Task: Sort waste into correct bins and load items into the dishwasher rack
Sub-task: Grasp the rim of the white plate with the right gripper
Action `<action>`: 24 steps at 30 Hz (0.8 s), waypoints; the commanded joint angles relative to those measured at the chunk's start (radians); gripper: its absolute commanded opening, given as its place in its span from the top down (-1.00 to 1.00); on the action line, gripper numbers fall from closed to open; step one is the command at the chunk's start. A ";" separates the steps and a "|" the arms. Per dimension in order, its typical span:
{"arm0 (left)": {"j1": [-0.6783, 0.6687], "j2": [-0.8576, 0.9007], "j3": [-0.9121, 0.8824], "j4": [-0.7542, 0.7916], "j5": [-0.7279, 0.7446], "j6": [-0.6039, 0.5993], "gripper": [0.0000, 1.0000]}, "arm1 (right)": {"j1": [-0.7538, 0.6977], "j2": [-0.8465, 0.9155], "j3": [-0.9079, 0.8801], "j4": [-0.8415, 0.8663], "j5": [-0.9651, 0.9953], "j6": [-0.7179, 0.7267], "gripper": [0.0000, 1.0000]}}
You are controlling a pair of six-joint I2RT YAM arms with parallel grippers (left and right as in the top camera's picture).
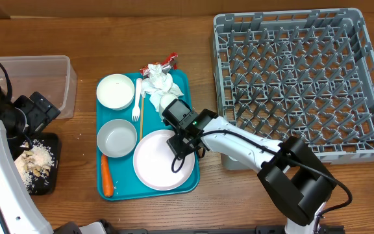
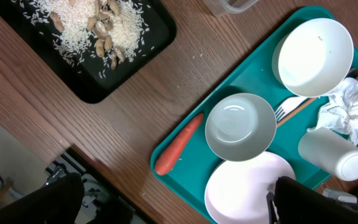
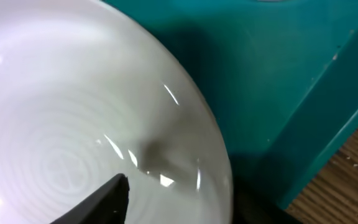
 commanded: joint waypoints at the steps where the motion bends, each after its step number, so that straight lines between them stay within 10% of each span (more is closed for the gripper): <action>1: 0.004 0.006 -0.005 -0.002 0.004 -0.010 -1.00 | 0.005 0.001 -0.004 0.006 -0.007 0.021 0.07; 8: 0.004 0.006 -0.005 -0.002 0.004 -0.010 -1.00 | 0.005 0.001 -0.003 0.001 -0.007 0.021 0.47; 24: 0.004 0.006 -0.005 -0.002 0.004 -0.010 -1.00 | 0.005 0.001 -0.006 -0.024 -0.008 0.025 0.41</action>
